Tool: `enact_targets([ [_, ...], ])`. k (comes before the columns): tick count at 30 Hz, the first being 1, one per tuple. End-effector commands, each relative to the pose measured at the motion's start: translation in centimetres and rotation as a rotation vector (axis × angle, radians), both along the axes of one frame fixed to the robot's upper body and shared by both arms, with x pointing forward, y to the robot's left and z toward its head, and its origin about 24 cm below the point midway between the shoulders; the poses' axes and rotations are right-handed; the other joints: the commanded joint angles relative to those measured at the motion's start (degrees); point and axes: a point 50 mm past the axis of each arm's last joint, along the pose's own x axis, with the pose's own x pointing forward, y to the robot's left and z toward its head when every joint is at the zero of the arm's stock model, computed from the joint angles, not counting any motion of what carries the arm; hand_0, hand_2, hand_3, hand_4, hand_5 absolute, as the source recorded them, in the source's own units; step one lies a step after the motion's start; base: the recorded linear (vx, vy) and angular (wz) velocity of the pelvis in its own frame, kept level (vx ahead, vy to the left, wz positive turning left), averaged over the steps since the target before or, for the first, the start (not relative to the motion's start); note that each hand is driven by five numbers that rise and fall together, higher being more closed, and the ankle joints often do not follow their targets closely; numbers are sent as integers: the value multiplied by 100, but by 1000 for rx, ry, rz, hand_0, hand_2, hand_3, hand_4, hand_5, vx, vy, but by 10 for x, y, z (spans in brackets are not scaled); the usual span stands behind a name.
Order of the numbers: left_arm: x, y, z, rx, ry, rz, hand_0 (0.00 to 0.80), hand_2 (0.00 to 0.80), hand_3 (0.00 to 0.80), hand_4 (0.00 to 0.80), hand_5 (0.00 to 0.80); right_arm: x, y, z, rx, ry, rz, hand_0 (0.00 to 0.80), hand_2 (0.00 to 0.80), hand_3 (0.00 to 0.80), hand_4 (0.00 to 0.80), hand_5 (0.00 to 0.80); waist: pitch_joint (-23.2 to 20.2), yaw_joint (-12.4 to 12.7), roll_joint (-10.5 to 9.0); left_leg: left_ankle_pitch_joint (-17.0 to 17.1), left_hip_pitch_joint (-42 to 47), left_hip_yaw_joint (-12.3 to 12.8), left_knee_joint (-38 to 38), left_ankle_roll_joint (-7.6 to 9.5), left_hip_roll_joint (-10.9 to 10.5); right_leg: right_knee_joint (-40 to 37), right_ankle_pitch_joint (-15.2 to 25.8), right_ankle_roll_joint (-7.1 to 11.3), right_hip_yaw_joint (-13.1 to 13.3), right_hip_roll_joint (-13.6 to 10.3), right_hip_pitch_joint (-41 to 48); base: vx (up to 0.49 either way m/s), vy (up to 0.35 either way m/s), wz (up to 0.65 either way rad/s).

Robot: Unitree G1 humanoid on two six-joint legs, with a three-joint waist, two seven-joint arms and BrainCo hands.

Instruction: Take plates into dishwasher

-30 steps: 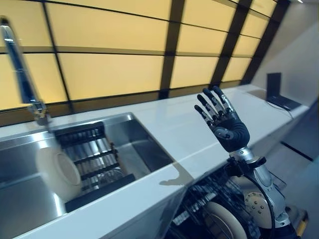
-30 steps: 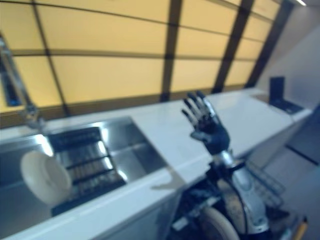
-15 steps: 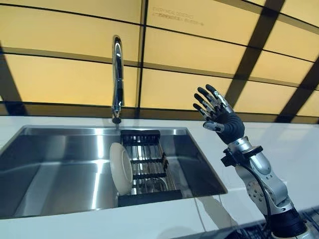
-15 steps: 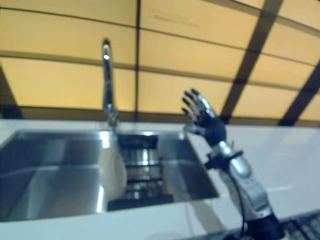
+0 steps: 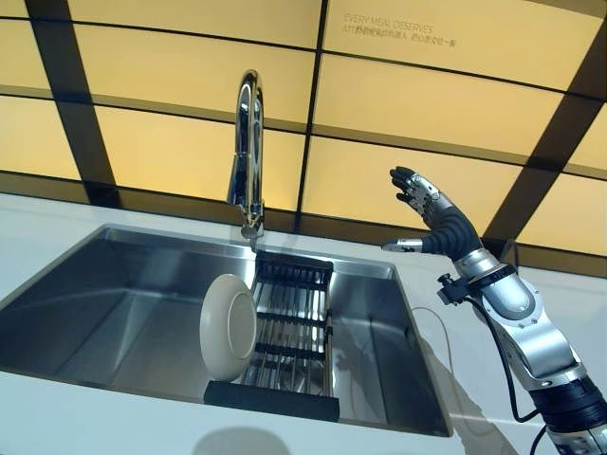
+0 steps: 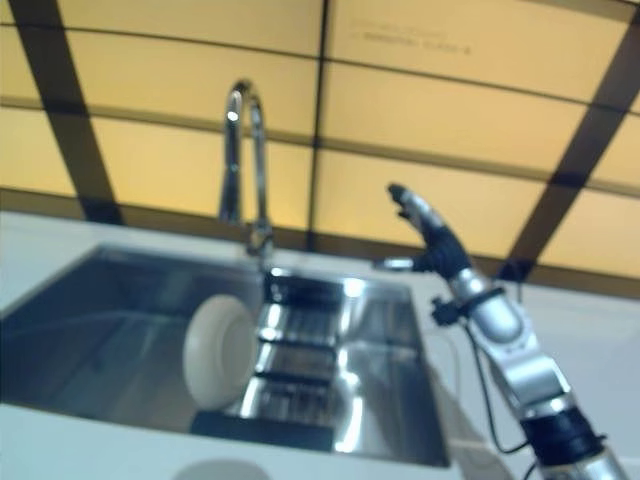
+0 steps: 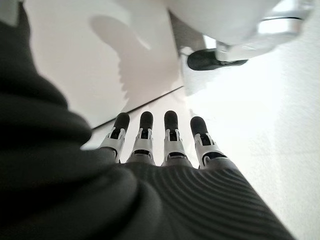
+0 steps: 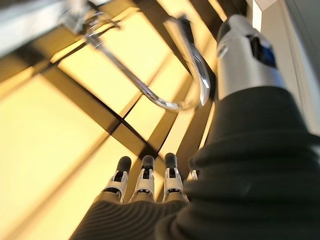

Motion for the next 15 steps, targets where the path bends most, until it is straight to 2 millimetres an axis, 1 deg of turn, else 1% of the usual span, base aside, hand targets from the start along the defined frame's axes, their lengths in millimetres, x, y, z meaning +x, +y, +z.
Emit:
enact_targets([
  [1,5,8,4,25,-16,3,0,0,0,0,0,-15,18,46,-219,-269,-5,0,0,0,0,0,-263,325,-86,-87,42,653,-2,303,-145,223,-125,333,-189,-298,-31,18,-184,41],
  [4,5,5,3,20,-15,-16,0,0,0,0,0,-16,18,51,-333,-302,-50,0,0,0,0,0,-269,353,-84,-85,-15,877,97,238,-82,179,-169,287,-424,-300,70,17,-128,42],
  [8,-1,4,1,26,11,-54,0,0,0,0,0,-17,20,51,-488,-351,-98,0,0,0,0,0,-305,383,-45,-17,-26,1032,41,164,-26,109,-212,257,-636,-283,168,15,-89,49],
  [10,-4,4,1,26,24,-70,0,0,0,0,0,-16,25,49,-574,-374,-99,0,0,0,0,0,-345,382,-13,24,-28,1132,-3,126,7,65,-232,242,-724,-265,212,23,-31,43],
  [11,-5,4,0,26,26,-71,0,0,0,0,0,-16,27,49,-597,-378,-94,0,0,0,0,0,-357,375,-2,38,-26,1160,-19,112,22,55,-236,237,-735,-255,222,31,-7,44],
  [15,-5,3,0,15,22,-58,0,0,0,0,0,-17,39,47,-708,-396,-45,0,0,0,0,0,-410,388,27,83,-31,1148,-41,79,25,8,-235,222,-696,-219,251,29,14,9],
])
